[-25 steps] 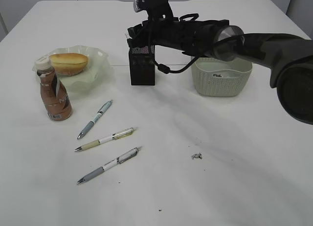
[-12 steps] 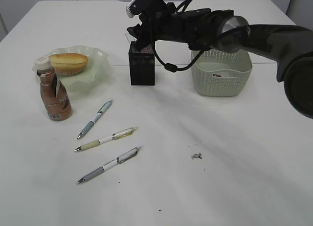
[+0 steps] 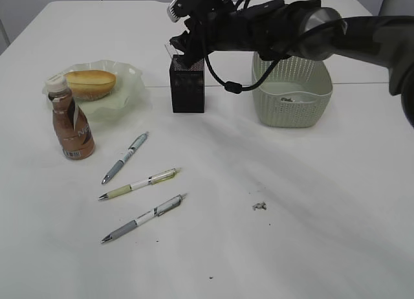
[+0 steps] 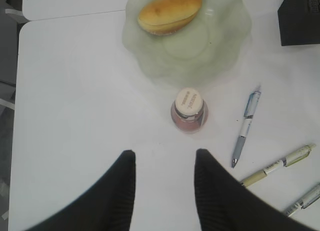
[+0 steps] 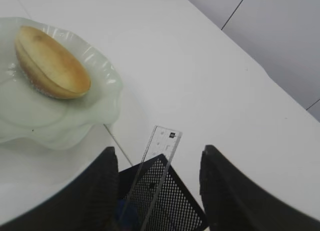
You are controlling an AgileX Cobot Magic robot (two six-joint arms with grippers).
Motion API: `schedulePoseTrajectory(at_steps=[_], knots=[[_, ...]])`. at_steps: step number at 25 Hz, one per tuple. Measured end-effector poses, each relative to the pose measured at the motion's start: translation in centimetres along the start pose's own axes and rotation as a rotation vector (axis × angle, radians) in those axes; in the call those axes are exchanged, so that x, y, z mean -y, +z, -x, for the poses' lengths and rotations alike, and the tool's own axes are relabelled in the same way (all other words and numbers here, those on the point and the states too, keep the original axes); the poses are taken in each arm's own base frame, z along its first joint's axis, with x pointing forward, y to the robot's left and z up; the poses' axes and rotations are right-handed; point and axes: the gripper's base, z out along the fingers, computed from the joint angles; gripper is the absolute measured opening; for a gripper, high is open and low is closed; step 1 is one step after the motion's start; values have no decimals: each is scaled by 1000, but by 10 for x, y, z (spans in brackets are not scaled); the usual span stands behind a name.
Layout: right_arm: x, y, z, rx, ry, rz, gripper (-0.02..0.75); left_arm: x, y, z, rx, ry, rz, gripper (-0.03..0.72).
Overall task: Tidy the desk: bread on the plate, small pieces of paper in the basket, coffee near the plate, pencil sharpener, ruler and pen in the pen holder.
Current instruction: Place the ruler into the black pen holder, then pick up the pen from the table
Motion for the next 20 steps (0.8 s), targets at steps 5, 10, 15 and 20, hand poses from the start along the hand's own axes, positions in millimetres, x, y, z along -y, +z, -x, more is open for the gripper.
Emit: schedulePoseTrajectory(at_steps=[5,10,15,20], knots=[[-9,-22,-4,-61,16,44,386,0,0,0,0,0,0,290],[-9,-59,0,-124,-83,25,386,0,0,0,-1,-1,-4,290],[-7,-101,8,-174,-261,-6,385,1,0,0,-2,-2,-6,290],[-17,-143,3,-238,-457,16,385,1,0,0,-2,2,-8,290]])
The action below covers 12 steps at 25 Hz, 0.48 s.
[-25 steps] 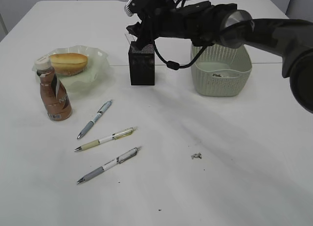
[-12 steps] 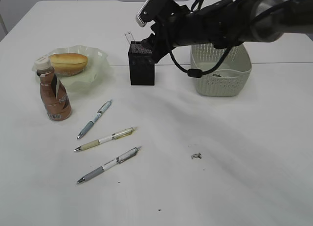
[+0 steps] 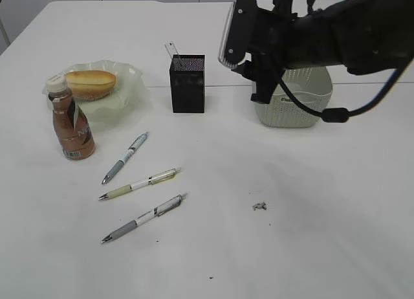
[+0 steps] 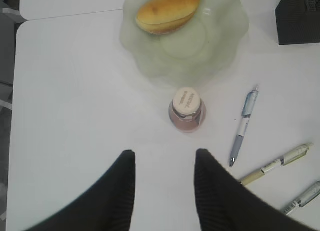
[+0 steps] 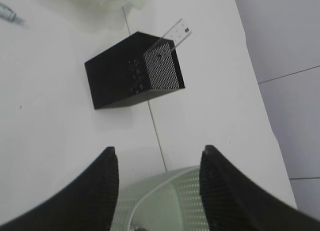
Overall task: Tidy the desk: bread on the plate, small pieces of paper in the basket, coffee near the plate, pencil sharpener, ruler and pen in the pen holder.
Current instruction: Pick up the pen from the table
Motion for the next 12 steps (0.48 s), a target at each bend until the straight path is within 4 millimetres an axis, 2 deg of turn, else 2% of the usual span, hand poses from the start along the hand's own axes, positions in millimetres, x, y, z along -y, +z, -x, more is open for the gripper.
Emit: schedulePoseTrajectory(at_steps=[6,12], knots=[[-21,-53,1,-42,-44,-3,385,6,0,-2,-18,8,-71,290],[-63,-98,14,-78,-129,-15,385,18,-2,-4,-43,35,-204,290]])
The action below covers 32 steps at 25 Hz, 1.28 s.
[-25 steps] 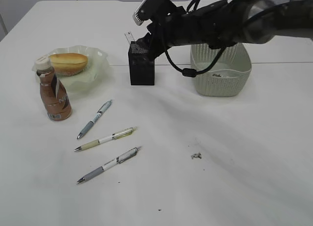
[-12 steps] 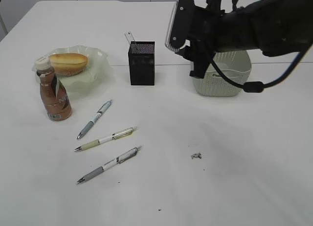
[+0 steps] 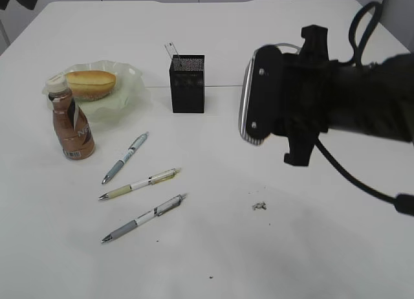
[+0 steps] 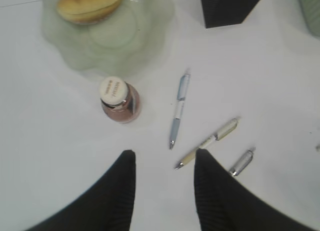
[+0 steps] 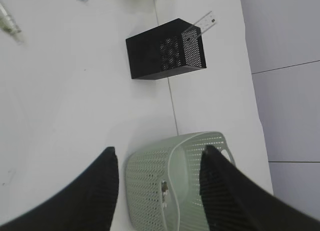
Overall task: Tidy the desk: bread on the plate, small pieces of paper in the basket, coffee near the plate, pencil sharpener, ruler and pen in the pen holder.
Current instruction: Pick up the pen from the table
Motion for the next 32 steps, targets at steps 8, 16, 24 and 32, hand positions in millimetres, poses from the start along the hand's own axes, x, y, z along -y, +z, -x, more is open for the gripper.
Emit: schedulePoseTrajectory(at_steps=[8,16,24,32], knots=[[-38,-34,-5,-96,-47,-11,385,14,-1,-2,-17,33,-134,290],[-56,-60,-4,-295,27,59,385,54,-4,-11,-30,136,-205,290],[-86,-84,-17,-633,244,365,385,76,-7,-18,-41,170,-244,290],[-63,-108,22,-601,640,567,385,83,-8,-21,-47,169,-259,290]])
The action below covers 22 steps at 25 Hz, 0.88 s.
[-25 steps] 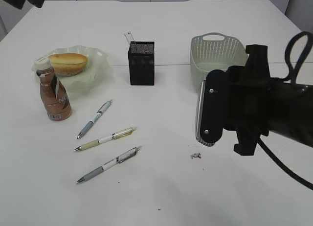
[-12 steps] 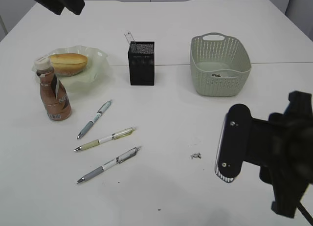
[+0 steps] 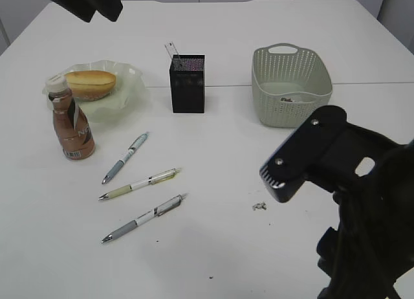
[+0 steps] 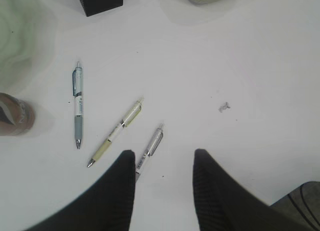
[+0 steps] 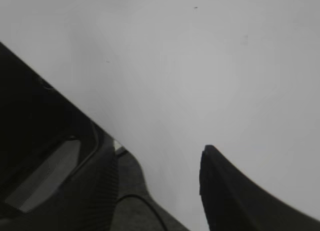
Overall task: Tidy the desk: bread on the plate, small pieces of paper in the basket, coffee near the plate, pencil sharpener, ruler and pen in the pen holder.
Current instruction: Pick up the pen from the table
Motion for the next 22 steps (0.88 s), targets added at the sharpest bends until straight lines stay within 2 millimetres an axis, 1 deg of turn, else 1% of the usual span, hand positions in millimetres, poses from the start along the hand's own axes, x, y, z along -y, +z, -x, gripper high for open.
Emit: schedulePoseTrajectory(at_steps=[4,8,15,22], knots=[[-6,-18,8,-1,75,113,385,1,0,0,-1,-2,-2,290],[-13,-27,9,-32,154,204,385,0,5,1,-11,-3,-1,290],[-20,-30,5,-113,353,280,385,-4,39,4,-84,-15,11,290],[-34,-36,6,-159,440,433,385,-9,72,5,-154,-9,29,290]])
